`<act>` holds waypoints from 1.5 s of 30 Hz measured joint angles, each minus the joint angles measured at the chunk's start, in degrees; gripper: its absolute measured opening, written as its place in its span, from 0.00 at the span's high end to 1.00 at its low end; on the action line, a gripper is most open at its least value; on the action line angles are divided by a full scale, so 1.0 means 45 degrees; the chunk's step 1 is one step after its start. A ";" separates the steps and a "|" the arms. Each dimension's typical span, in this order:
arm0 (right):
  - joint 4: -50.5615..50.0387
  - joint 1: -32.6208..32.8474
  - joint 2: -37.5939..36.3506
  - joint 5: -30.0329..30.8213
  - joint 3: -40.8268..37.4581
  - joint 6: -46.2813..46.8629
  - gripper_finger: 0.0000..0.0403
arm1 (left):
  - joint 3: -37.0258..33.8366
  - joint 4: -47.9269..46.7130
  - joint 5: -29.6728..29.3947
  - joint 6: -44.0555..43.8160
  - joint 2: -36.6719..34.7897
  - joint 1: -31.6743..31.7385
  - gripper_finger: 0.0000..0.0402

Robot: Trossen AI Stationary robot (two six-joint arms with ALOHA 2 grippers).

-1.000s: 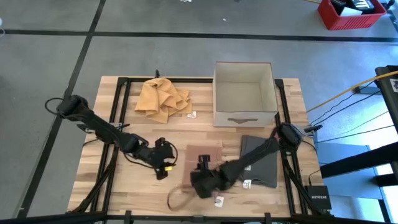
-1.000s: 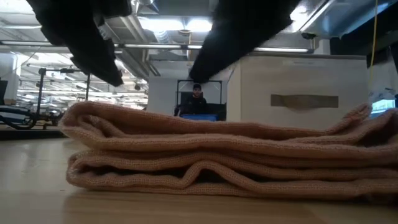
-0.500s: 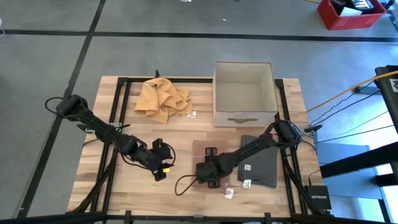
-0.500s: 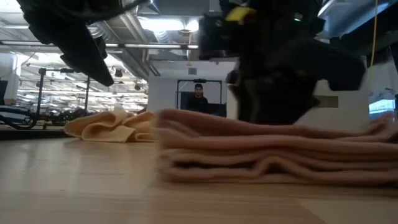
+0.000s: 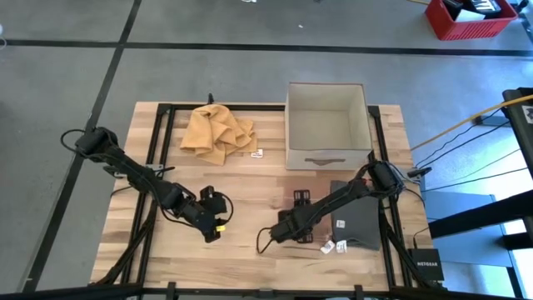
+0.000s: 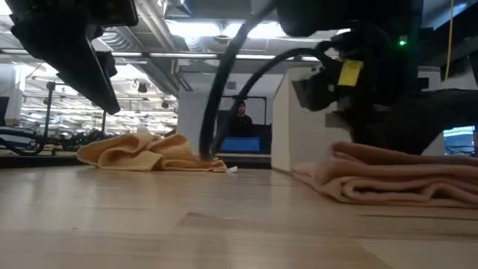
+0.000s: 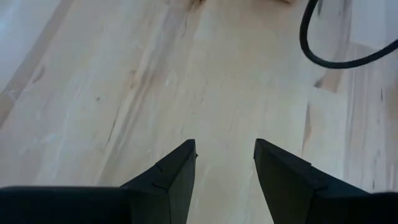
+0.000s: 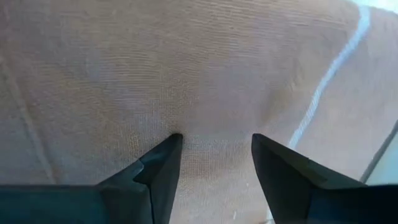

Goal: Fold towel
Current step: Fold the light orange towel, then fold the yellow towel

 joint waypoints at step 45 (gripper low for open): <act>0.7182 0.3736 -0.2040 0.8645 -0.1209 0.0906 0.50 | -0.0748 -0.5744 -0.5062 0.6961 0.0217 0.9671 0.61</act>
